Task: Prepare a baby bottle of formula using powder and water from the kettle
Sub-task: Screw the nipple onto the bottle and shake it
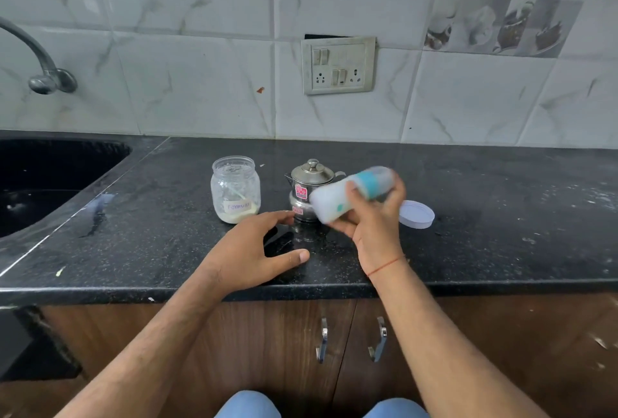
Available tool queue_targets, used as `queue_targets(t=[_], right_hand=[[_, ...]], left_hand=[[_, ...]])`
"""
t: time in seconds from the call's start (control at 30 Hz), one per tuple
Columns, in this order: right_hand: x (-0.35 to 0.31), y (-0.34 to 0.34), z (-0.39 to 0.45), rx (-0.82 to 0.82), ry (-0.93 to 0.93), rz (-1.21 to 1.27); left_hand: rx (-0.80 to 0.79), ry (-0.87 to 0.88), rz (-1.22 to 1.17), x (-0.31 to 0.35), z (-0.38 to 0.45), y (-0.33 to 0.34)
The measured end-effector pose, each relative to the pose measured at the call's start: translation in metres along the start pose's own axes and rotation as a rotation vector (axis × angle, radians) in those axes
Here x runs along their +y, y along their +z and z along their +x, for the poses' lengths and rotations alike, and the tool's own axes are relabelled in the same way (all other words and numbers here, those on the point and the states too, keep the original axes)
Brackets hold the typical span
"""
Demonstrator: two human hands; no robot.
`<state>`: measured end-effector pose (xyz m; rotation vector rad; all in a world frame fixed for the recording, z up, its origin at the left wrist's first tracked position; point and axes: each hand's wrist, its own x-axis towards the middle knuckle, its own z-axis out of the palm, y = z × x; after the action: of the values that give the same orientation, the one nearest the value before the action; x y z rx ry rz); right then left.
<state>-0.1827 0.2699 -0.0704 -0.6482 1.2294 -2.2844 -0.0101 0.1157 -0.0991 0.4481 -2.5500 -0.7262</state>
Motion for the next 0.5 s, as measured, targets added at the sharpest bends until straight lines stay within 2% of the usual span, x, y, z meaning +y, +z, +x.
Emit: queue_targets(t=[0.03, 0.07, 0.13, 0.17, 0.27, 0.3, 0.4, 0.43, 0.5], right_hand=[[-0.0010, -0.0020, 0.0022, 0.043, 0.009, 0.082], [-0.0028, -0.0016, 0.0026, 0.020, 0.032, 0.074], [0.0000, -0.0002, -0.0016, -0.139, 0.063, -0.145], [0.0011, 0.0014, -0.0025, -0.156, 0.052, -0.180], [-0.0013, -0.0027, 0.0035, 0.061, -0.001, 0.102], [-0.0038, -0.0033, 0.0041, 0.056, 0.019, 0.127], [-0.0017, -0.0005, -0.0040, -0.186, 0.060, -0.166], [-0.0001, 0.0007, -0.0028, -0.153, 0.041, -0.149], [-0.0024, -0.0021, 0.0013, 0.031, 0.000, 0.072]], left_hand=[[0.006, -0.002, -0.003, 0.0004, -0.0008, 0.0002], [0.005, -0.005, 0.008, 0.0002, -0.0010, 0.0008], [-0.008, -0.001, 0.046, 0.0004, -0.0013, 0.0013], [-0.012, 0.001, 0.054, -0.0001, -0.0010, 0.0012], [-0.009, -0.004, 0.036, 0.0022, -0.0016, -0.0012], [-0.008, -0.005, 0.038, 0.0020, -0.0015, -0.0007], [-0.025, -0.003, 0.049, 0.0012, -0.0001, 0.0006], [-0.025, -0.002, 0.038, 0.0006, 0.0005, 0.0001], [-0.019, -0.005, 0.026, 0.0013, 0.0000, -0.0007]])
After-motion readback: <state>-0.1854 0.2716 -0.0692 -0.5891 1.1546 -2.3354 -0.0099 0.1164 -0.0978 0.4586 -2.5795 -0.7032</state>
